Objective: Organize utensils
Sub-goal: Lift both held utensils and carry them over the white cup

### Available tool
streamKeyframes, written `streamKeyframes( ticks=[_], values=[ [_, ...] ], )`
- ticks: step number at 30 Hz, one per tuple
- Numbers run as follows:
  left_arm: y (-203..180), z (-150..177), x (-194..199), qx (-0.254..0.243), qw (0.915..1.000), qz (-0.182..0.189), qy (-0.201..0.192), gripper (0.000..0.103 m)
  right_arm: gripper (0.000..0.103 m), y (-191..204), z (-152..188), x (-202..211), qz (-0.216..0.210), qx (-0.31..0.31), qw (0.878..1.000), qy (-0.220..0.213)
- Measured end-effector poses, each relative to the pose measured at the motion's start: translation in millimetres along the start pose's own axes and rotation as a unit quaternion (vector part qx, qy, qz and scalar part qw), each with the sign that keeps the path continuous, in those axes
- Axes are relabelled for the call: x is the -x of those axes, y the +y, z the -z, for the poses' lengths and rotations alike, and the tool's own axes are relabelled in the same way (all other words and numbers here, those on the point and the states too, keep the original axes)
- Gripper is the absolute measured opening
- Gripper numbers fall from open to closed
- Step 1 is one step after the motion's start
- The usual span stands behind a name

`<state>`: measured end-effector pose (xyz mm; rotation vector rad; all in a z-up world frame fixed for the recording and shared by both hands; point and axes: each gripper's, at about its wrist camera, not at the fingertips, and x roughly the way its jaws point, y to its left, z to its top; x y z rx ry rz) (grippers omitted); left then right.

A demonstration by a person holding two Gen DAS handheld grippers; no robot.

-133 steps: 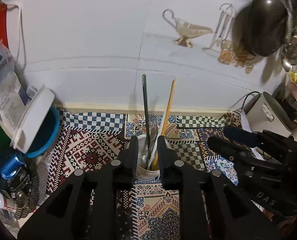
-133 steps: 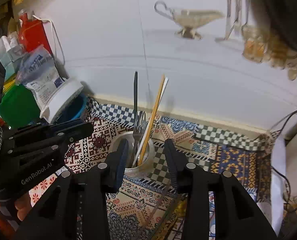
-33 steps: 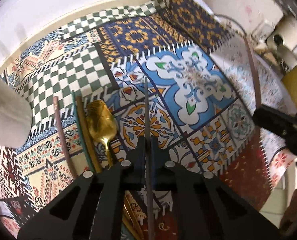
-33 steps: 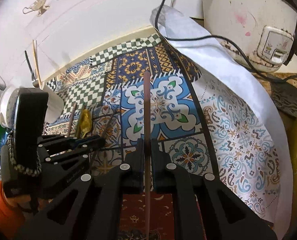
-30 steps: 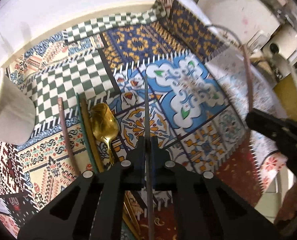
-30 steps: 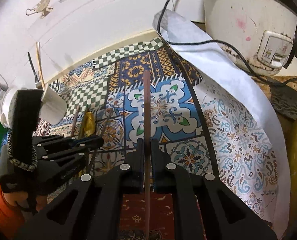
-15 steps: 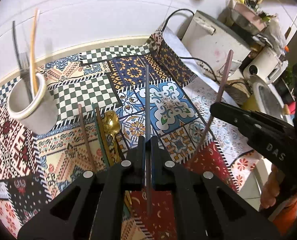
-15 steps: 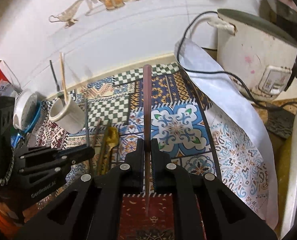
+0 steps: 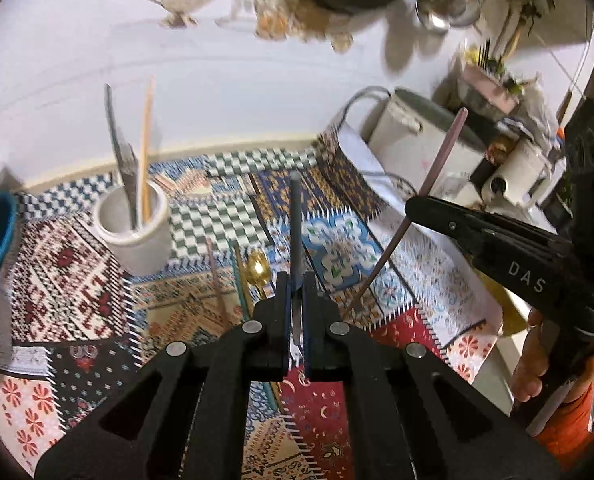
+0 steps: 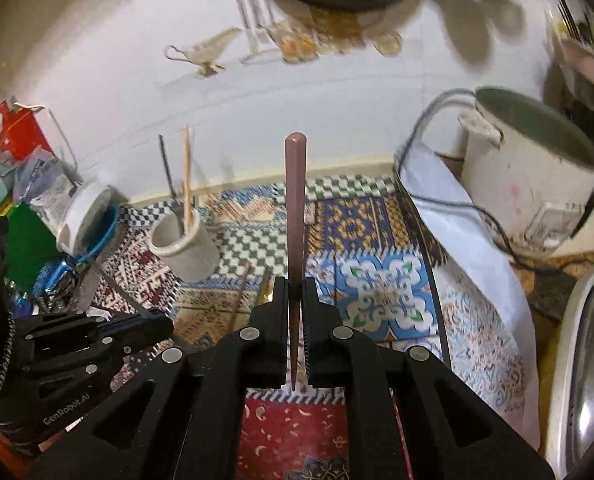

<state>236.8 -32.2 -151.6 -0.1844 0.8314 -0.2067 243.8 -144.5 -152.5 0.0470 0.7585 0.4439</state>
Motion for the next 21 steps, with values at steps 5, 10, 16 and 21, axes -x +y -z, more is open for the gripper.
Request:
streamKeyframes(
  ticks=[5,10,16,21],
  values=[
    [12.2,-19.8,26.8,0.011,0.999,-0.015,-0.041,0.003,0.006,15.8,-21.2,9.4,-0.009,0.019,0.999,-0.03],
    [27.3,-36.8,48.8,0.021,0.9962,-0.038,-0.075,0.003,0.006,28.7,-39.6,8.5,-0.022,0.031,0.998,-0.047],
    [46.8,-54.3,73.6,0.03,0.9911,-0.068,-0.111,0.003,0.006,50.2,-63.9,3.7,-0.048,0.05,0.995,-0.067],
    [63.5,-67.2,87.5,0.041,0.9857,-0.093,-0.134,0.003,0.006,72.2,-83.9,-0.8,-0.071,0.073,0.991,-0.084]
  ],
)
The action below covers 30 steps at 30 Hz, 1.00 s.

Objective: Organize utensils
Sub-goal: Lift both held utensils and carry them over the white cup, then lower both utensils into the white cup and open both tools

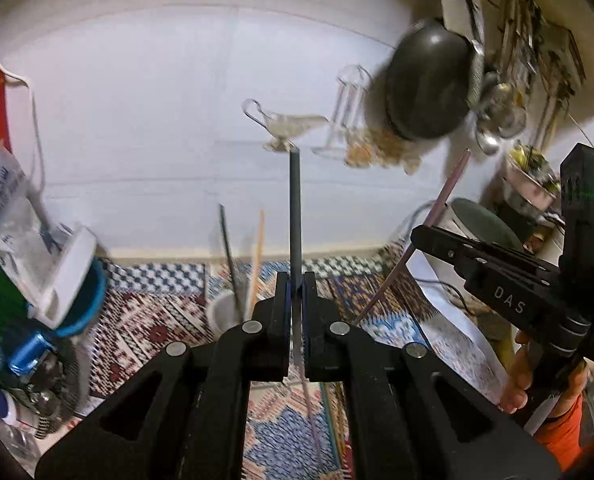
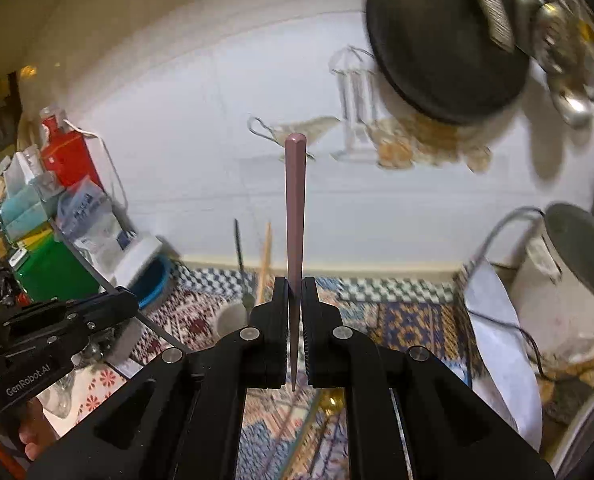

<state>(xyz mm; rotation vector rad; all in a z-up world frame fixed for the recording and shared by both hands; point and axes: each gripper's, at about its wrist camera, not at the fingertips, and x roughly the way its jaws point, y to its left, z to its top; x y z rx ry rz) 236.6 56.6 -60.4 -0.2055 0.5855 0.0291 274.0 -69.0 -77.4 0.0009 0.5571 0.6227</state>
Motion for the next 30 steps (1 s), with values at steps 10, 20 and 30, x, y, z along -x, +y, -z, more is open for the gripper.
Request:
streamKeyframes(
  ticks=[10,20,30],
  values=[
    [27.9,-25.9,-11.4,0.017,0.9988,-0.04,-0.022,0.003,0.006,31.0,-30.3,-30.5,-0.044,0.035,0.998,-0.019],
    [51.4,-26.9,-65.1,0.037,0.9971,-0.065,0.011,0.003,0.006,38.1,-26.2,-96.8,-0.068,0.04,0.996,0.03],
    [67.5,4.9,-127.2,0.05,0.9924,-0.079,0.08,0.003,0.006,33.2,7.9,-152.3,-0.076,0.038,0.99,0.109]
  ],
)
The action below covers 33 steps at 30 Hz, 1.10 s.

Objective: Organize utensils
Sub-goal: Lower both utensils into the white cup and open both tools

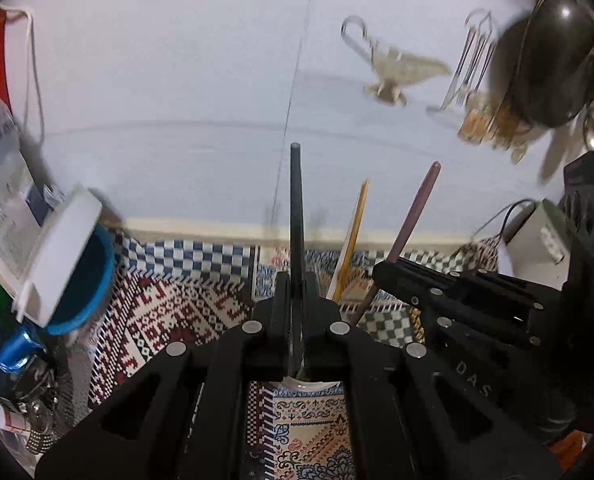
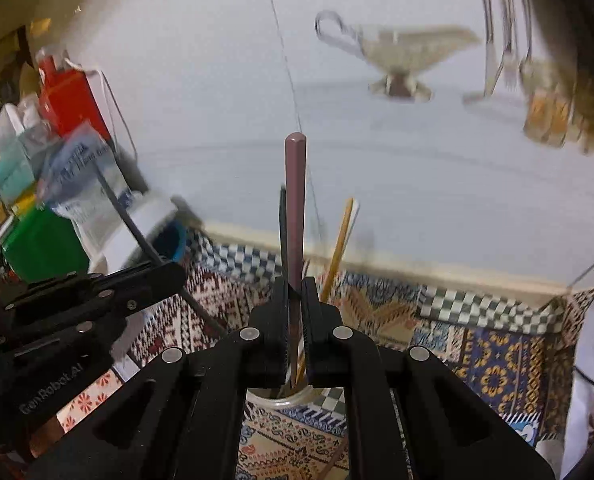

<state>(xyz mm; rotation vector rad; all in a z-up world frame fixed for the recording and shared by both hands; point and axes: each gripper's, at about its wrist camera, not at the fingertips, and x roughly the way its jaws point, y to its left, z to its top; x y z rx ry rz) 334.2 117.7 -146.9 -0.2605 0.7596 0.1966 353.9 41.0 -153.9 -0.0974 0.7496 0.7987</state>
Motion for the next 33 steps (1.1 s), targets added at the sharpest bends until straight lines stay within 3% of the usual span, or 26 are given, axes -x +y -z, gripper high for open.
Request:
streamKeyframes(
  ticks=[7,15,33],
  values=[
    [1.9,6.2,-23.3,-0.001,0.9994,-0.013,0.032,0.003,0.006,-2.6,10.1,-17.3,0.001,0.007,0.999,0.041],
    [-0.1,9.7,-18.8,-0.009,0.9991,-0.018,0.037,0.004,0.011,-7.6,15.5,-23.1,0.006,0.006,0.998,0.069],
    [-27.4,18.7,55.2,-0.054,0.9985,0.0,-0.007,0.032,0.032,-5.8,23.9,66.3,0.05,0.017,0.999,-0.002]
  ],
)
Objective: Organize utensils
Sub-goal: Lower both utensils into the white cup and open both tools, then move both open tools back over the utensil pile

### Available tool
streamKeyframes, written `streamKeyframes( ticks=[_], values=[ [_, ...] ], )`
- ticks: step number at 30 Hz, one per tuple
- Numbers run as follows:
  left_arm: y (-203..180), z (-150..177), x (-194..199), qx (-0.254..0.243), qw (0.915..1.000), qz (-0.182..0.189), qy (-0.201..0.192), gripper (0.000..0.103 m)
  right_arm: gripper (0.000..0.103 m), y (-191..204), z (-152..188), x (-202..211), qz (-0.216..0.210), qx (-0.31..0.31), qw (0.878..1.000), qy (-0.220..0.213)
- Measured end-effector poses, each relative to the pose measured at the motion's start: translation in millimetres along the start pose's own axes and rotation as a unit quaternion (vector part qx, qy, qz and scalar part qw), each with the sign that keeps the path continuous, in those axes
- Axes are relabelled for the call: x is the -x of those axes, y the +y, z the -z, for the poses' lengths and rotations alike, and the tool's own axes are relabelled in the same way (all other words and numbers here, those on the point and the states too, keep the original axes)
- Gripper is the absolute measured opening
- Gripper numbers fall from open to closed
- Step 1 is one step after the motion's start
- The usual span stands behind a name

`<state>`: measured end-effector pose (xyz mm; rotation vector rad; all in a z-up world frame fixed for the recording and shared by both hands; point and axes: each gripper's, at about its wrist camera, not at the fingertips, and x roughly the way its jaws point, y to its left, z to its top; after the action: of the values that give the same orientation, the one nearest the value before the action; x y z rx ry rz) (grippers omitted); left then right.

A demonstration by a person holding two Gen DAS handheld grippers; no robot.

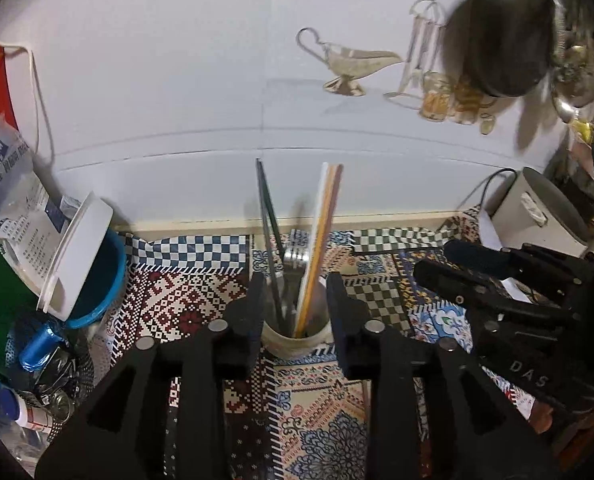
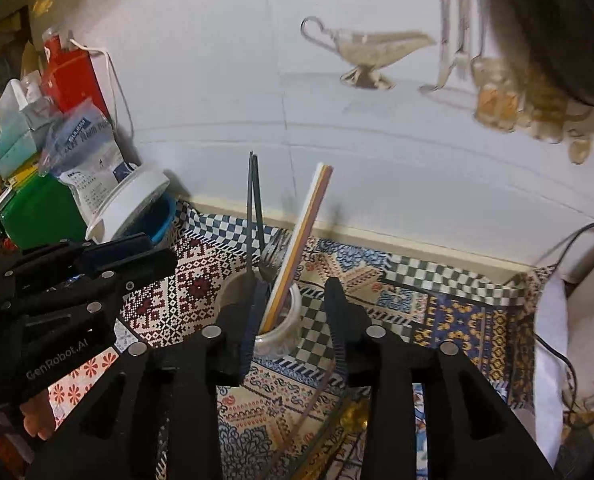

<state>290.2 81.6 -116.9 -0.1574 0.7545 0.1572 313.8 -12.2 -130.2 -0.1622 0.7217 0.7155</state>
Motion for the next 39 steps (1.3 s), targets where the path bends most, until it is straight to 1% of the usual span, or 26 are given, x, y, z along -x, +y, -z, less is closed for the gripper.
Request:
streamKeyframes(
  ticks=[4,6,8,12,15,20,26,28,31,34,39],
  values=[
    [-10.7,8.2,10.2,-0.008,0.9999,0.014,-0.001,0.039,0.036,-7.3,11.0,18.9,0.016,-0.006,1.0,-0.009],
    [-15.7,12.5,12.4,-0.01,0.9998,0.019,0.001,0.044,0.037,-11.4,17.8,25.5,0.025,-0.011,1.0,-0.008],
    [-21.4,19.0,12.8,-0.014,0.9996,0.022,0.006,0.046,0.037,-16.6,26.5,30.0,0.035,-0.017,0.999,-0.003],
    [-29.3,33.2,6.2,-0.02,0.999,0.028,0.026,0.047,0.037,-31.5,47.9,33.4,0.053,-0.038,0.998,0.015],
    [-35.2,47.7,-2.7,-0.025,0.9981,0.032,0.046,0.047,0.038,-45.0,68.6,28.9,0.064,-0.057,0.996,0.038],
    [-42.1,74.4,-18.9,-0.029,0.9954,0.036,0.084,0.047,0.038,-60.5,104.1,4.9,0.07,-0.088,0.989,0.095],
    [-45.4,108.4,-42.4,-0.031,0.9901,0.029,0.133,0.047,0.038,-59.6,141.4,-33.6,0.055,-0.113,0.98,0.156],
    [-44.5,117.2,-48.5,-0.031,0.9884,0.025,0.146,0.047,0.038,-57.5,150.1,-44.4,0.05,-0.117,0.978,0.168],
    [-39.9,132.2,-58.6,-0.024,0.9851,0.021,0.169,0.047,0.038,-53.6,157.4,-61.0,0.051,-0.115,0.975,0.181],
    [-35.8,144.2,-64.1,-0.018,0.9828,0.019,0.183,0.047,0.038,-47.3,159.3,-74.8,0.053,-0.112,0.975,0.186],
    [-30.4,155.4,-71.0,-0.013,0.9804,0.017,0.196,0.047,0.037,-39.8,161.3,-89.5,0.076,-0.09,0.975,0.186]
  ],
)
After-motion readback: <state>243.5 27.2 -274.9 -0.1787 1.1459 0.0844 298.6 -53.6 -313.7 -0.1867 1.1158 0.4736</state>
